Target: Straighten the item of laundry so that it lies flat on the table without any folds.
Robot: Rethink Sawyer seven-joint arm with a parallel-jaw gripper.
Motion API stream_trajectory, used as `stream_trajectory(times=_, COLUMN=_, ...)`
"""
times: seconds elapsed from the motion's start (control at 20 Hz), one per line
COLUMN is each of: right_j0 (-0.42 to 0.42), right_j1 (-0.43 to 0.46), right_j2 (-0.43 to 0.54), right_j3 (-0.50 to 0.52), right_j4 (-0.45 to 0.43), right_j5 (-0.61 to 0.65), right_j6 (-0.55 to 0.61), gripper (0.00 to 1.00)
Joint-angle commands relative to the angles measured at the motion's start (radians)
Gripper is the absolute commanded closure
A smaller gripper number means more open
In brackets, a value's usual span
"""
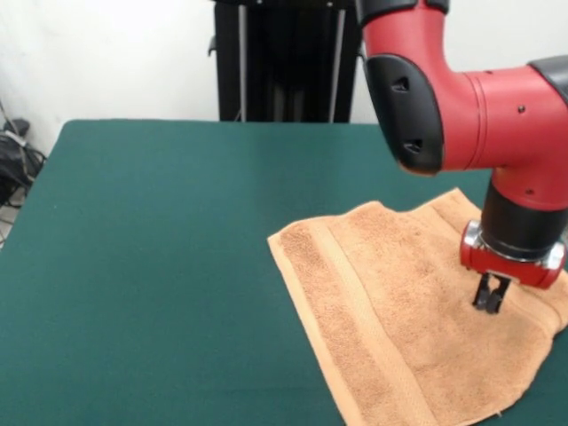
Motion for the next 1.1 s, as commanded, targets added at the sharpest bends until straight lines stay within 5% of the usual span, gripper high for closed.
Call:
stream_trajectory(times=0.05, right_j0=-0.003, right_j1=0.030, right_j2=0.064, right_j3=0.066, right_j4=0.014, right_j5=-0.078, right_j6=0.073, gripper=1.00)
stream_trajectory(times=0.7, right_j0=-0.053, right_j1=-0.029, right_j2=0.077, right_j3=0.175, right_j4=0.002, right_j5=-0.134, right_j6=0.053, gripper=1.00)
stream_trajectory(times=1.1, right_j0=0.013, right_j1=-0.015, right_j2=0.067, right_j3=0.123, right_j4=0.034, right_j5=-0.108, right_j6=0.114, gripper=1.00)
